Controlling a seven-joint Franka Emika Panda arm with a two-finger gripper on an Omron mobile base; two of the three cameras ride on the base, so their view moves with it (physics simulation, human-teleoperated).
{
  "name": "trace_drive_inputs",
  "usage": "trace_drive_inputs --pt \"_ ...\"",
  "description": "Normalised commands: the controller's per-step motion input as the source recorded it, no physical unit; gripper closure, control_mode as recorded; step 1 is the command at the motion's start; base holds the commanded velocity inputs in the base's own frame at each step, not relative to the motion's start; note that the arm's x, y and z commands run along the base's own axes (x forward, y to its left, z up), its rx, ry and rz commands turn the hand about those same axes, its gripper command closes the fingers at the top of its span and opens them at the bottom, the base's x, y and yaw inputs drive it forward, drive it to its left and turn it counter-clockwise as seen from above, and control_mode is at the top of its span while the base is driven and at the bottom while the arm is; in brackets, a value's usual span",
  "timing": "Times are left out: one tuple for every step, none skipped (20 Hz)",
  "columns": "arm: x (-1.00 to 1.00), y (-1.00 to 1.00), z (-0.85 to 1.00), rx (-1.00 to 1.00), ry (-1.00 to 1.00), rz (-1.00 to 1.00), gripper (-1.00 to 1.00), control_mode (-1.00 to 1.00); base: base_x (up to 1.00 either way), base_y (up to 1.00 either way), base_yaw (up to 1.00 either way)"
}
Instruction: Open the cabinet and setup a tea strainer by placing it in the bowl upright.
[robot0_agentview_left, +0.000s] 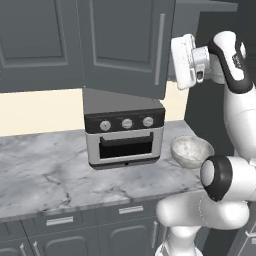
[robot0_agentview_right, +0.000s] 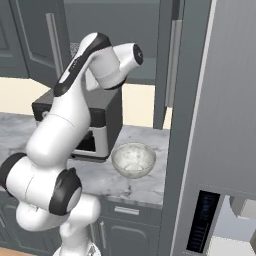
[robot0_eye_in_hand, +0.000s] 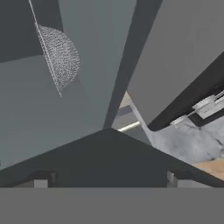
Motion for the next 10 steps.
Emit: trace_drive_inputs --pt "0.09 0.36 -0.01 0.0 0.0 0.14 -1.0 -1.0 0.0 0.0 0.0" --pt "0.08 0.41 -0.03 0.0 0.0 0.15 -1.0 -1.0 0.0 0.0 0.0" --pt "0.07 0.42 -0.01 0.0 0.0 0.16 -1.0 -1.0 0.0 0.0 0.0" --pt "0.05 0.43 -0.01 0.0 0.0 0.17 -1.0 -1.0 0.0 0.0 0.0" --pt "0.0 0.4 0.0 0.0 0.0 0.17 -1.0 -1.0 0.0 0.0 0.0" --pt "0.0 0.39 0.0 0.0 0.0 0.19 -1.0 -1.0 0.0 0.0 0.0" --pt "0.0 0.36 0.0 0.01 0.0 0.2 -1.0 -1.0 0.0 0.0 0.0" --pt "-0.02 0.34 0.0 0.01 0.0 0.22 -1.0 -1.0 0.0 0.0 0.0" --pt "-0.09 0.34 0.0 0.01 0.01 0.22 -1.0 -1.0 0.0 0.0 0.0" --pt "-0.3 0.38 0.0 0.0 0.0 0.23 -1.0 -1.0 0.0 0.0 0.0"
